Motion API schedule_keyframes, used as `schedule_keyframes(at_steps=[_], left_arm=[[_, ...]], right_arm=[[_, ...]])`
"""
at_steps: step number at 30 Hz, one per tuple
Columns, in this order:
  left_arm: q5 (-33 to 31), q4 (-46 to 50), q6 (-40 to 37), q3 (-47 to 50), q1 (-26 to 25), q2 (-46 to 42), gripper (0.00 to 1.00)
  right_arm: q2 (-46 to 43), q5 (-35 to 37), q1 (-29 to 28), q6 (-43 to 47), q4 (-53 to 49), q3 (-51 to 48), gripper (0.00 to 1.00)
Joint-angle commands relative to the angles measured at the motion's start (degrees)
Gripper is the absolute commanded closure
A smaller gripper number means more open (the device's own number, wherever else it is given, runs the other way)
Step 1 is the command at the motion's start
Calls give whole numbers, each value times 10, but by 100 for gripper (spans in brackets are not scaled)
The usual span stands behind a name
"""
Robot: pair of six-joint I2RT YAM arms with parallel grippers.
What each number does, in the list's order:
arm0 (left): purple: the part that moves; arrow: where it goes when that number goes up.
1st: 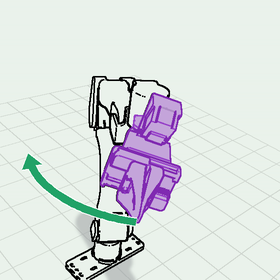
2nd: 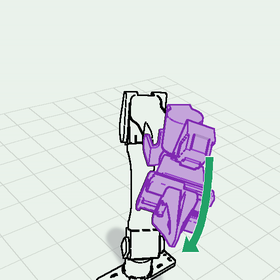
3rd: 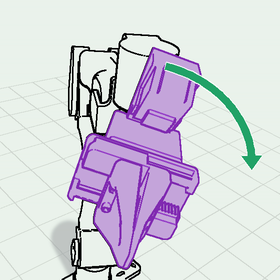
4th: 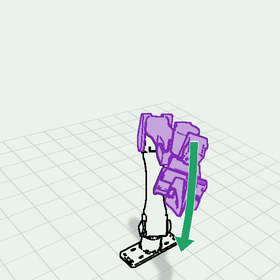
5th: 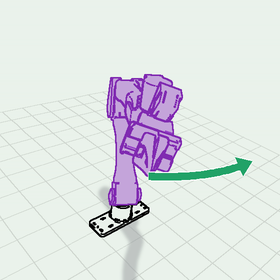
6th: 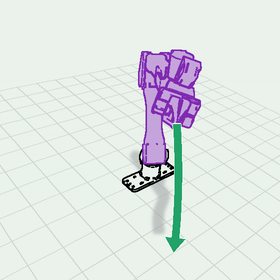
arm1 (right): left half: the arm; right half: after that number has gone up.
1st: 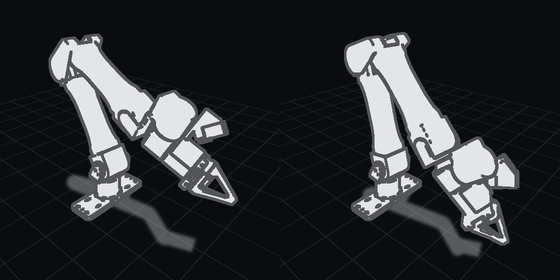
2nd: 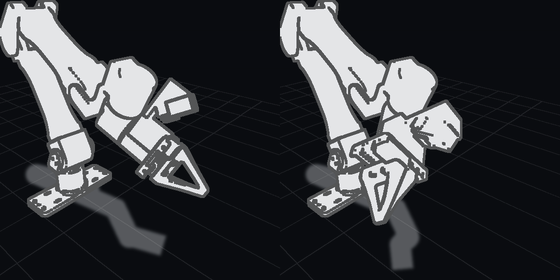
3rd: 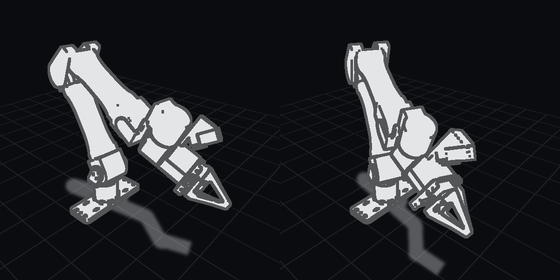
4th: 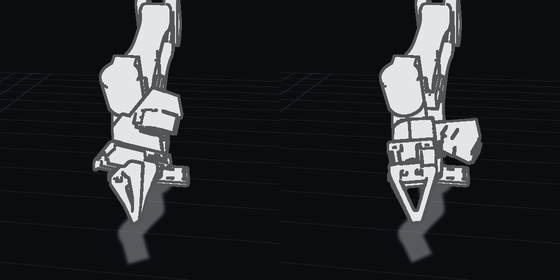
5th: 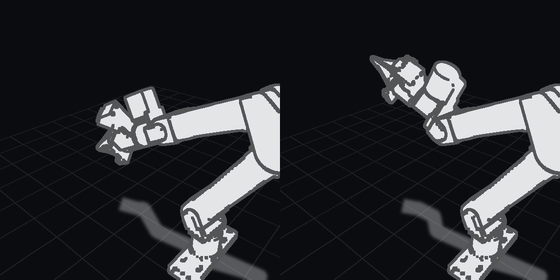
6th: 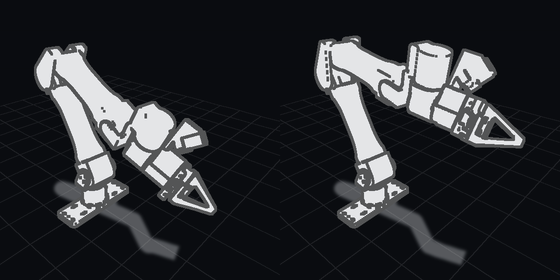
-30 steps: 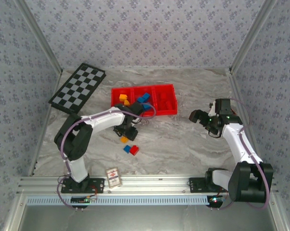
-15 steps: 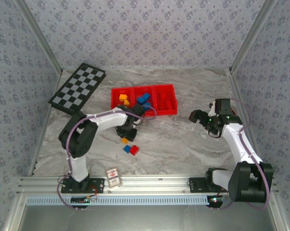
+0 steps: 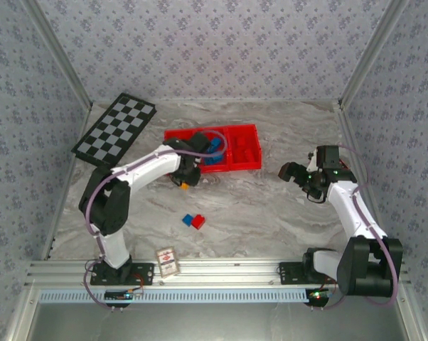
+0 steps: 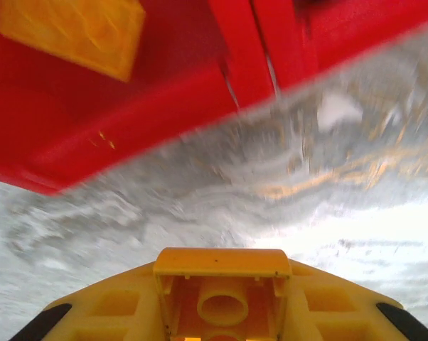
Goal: Sort the legos into containers by color
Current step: Pick up the lego from the center of the table, then place the lego in the container.
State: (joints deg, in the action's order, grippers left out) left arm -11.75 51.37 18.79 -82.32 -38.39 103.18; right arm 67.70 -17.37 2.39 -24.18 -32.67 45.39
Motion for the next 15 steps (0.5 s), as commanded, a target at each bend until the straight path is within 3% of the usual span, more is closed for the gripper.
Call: schedule_keyframes(at_steps=[1, 9, 15], left_arm=[[-35, 27, 14, -61, 28, -3, 70], [-36, -8, 17, -158, 102, 73, 69], [-57, -10, 22, -215, 118, 135, 66]], right_arm=[[3, 4, -5, -4, -4, 16, 0], [-8, 7, 4, 12, -15, 16, 0], [-6, 2, 18, 18, -27, 9, 0]])
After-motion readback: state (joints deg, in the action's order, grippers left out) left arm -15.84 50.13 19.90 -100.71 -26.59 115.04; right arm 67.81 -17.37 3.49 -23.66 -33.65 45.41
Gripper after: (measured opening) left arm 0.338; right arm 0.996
